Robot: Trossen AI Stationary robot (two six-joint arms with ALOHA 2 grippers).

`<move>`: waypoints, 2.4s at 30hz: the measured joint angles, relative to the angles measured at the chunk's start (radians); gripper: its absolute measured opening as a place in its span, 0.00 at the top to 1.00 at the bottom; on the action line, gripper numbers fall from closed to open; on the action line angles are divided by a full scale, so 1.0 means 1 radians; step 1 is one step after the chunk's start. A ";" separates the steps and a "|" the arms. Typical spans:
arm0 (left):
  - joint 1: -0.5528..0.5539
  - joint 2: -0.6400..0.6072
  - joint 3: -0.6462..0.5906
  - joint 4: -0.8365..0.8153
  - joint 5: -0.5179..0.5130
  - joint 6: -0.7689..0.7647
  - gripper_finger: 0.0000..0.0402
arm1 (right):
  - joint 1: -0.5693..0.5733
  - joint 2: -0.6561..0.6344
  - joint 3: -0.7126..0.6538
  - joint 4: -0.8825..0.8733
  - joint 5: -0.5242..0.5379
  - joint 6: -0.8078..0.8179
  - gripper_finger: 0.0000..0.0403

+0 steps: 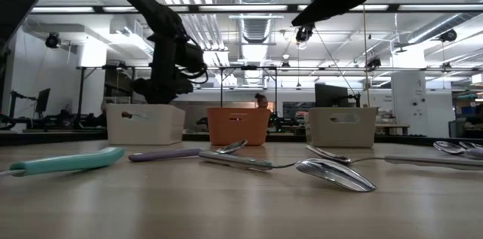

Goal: Sort silverware by color (type)
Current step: Put the blue patterned spoon into the white bin, then put the green spoon into the gray bin

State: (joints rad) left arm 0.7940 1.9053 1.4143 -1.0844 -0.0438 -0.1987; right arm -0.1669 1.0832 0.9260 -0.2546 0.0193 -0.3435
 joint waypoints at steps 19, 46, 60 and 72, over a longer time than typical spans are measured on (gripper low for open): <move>0.000 0.030 0.012 0.004 0.001 0.007 0.96 | 0.000 0.000 0.000 0.000 0.000 -0.008 0.77; -0.029 -0.228 -0.047 0.074 0.001 0.188 0.76 | 0.001 0.000 -0.013 0.000 0.000 0.276 0.77; -0.185 -0.554 -0.500 0.593 0.003 0.120 0.76 | 0.001 0.000 -0.040 -0.001 0.010 0.648 0.79; -0.275 -0.851 -0.794 1.104 0.009 0.360 0.76 | 0.001 0.104 0.129 -0.126 0.007 0.842 0.80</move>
State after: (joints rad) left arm 0.5186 1.0546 0.6203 0.0200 -0.0346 0.1609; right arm -0.1662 1.1868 1.0549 -0.3803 0.0265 0.4988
